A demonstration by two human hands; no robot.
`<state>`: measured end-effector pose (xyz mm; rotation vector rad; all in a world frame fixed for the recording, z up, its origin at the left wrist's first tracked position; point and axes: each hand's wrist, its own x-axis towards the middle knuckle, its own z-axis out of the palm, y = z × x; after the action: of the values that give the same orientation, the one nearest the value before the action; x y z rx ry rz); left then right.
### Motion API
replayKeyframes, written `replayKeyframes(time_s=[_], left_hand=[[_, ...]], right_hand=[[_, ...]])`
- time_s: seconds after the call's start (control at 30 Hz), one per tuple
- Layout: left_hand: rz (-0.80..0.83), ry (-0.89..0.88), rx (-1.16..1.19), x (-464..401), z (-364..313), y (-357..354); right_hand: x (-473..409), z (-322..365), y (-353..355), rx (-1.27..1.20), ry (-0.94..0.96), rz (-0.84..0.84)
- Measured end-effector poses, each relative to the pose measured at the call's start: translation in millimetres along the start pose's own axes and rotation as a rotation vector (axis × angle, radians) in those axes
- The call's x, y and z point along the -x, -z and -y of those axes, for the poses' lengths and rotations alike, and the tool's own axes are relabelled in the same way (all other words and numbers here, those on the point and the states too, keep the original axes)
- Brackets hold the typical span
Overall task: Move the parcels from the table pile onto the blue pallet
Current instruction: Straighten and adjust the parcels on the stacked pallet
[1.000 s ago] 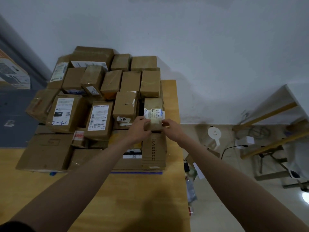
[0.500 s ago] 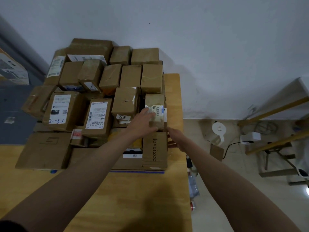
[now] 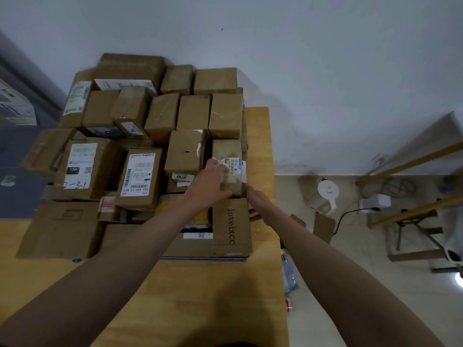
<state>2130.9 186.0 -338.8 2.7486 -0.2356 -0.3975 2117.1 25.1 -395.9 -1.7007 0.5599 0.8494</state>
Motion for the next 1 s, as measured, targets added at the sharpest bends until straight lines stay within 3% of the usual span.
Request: replayKeyframes(time_s=[0.23,0.57,0.87,1.0], left_hand=[[0.013,-0.01,-0.042,-4,-4,5],[0.168,0.003,-0.222,-6,-15,14],[0.184,0.004,-0.255,-6,-19,17],[0.138,-0.011,-0.258,-13,-21,19]], right_hand=[[8,3,5,0.032,-0.028,0.057],[28,-7,21,0.399,-0.164,0.133],[33,-5,9,0.388,-0.137,0.15],[22,7,15,0.275,-0.148,0.064]])
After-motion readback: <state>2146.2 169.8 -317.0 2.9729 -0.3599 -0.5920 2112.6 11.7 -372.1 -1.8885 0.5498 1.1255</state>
